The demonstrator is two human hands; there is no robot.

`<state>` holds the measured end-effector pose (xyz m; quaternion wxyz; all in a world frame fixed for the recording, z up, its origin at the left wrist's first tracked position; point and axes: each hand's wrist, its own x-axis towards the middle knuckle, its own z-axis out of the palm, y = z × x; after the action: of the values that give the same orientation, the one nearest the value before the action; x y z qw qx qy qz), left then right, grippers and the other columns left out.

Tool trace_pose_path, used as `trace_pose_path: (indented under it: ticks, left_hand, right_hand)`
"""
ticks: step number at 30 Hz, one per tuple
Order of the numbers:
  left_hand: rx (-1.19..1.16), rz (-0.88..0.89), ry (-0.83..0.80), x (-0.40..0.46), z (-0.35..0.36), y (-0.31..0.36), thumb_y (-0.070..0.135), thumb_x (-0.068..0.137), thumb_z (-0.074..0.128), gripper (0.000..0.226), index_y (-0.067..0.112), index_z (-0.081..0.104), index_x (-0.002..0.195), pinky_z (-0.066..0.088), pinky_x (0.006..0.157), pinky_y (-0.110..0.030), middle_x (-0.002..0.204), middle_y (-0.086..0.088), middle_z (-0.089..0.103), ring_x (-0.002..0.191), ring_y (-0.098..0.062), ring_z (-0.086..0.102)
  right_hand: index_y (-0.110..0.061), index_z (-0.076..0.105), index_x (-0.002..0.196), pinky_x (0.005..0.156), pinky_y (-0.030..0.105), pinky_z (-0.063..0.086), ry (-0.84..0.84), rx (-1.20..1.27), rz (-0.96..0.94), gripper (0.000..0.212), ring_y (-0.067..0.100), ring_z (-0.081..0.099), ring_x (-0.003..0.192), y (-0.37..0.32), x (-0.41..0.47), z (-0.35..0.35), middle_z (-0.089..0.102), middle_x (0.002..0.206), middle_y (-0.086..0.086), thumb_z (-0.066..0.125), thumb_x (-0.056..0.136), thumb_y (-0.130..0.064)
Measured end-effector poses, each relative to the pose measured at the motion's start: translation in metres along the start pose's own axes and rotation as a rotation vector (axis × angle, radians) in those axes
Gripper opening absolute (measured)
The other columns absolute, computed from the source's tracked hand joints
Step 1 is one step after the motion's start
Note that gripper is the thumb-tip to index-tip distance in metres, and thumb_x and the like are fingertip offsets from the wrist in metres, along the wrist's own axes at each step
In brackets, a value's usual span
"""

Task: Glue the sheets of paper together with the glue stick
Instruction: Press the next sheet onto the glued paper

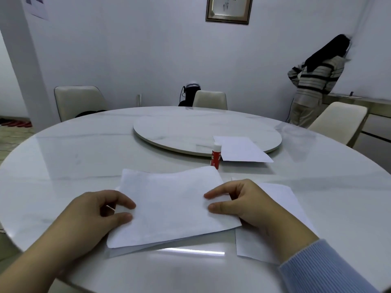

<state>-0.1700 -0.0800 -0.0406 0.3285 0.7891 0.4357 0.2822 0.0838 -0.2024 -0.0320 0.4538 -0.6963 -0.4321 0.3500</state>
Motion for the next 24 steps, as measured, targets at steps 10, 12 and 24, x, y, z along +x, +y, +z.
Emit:
trace_pose_path:
  ticks: [10,12,24]
  left_hand:
    - [0.058,0.066,-0.038,0.000,0.004,-0.003,0.021,0.074,0.076,0.030,0.049,0.068,0.071,0.032,0.052,-0.025,0.040,0.011,0.043,0.044,-0.005,0.043]
    - [0.082,0.077,-0.034,0.001,0.004,-0.005,0.021,0.074,0.075,0.030,0.049,0.068,0.070,0.033,0.052,-0.021,0.042,0.013,0.047,0.047,-0.004,0.046]
    - [0.246,0.194,-0.007,0.000,0.007,-0.011,0.017,0.073,0.076,0.029,0.044,0.067,0.067,0.039,0.061,-0.013,0.079,0.033,0.056,0.074,0.002,0.052]
  right_hand:
    - [-0.033,0.079,0.086,0.084,0.038,0.058,0.041,-0.174,-0.033,0.020,0.021,0.071,0.088,0.001,0.002,-0.002,0.076,0.094,-0.001,0.084,0.068,-0.024]
    - [-0.035,0.079,0.085,0.085,0.039,0.058,0.051,-0.215,-0.044,0.021,0.024,0.070,0.090,0.002,0.003,-0.001,0.075,0.097,0.002,0.084,0.067,-0.027]
    - [-0.034,0.078,0.084,0.055,0.013,0.039,0.042,-0.375,-0.072,0.020,0.008,0.047,0.057,0.004,0.005,0.001,0.050,0.063,-0.007,0.084,0.066,-0.033]
